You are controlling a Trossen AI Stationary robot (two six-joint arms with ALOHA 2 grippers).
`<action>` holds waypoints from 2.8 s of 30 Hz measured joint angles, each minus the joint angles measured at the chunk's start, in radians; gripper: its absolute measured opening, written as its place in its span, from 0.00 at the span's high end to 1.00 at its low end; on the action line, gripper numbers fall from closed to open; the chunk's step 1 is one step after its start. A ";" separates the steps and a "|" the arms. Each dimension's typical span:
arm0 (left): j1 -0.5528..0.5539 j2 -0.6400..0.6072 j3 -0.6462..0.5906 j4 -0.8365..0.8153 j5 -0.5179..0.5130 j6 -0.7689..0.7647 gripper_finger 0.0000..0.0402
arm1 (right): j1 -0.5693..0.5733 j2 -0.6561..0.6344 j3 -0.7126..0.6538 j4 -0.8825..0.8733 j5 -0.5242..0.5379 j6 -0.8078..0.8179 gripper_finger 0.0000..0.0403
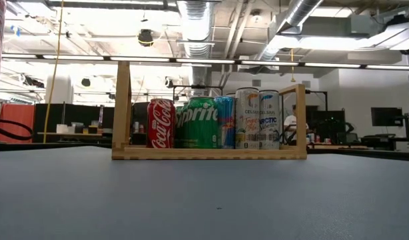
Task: Place canned beverage on shelf
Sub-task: Put the red-white soda can on the shelf aligned with the other red-white soda cans
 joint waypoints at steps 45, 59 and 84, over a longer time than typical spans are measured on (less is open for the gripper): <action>0.034 0.060 -0.127 0.229 0.023 0.055 0.42 | -0.004 -0.001 0.001 -0.005 0.008 0.057 0.56; 0.055 0.015 -0.132 0.210 -0.079 0.003 0.43 | 0.011 -0.037 0.001 -0.013 0.015 0.073 0.56; 0.321 -0.163 -0.132 0.207 -0.281 0.273 0.42 | 0.031 -0.204 0.001 -0.026 0.023 0.152 0.60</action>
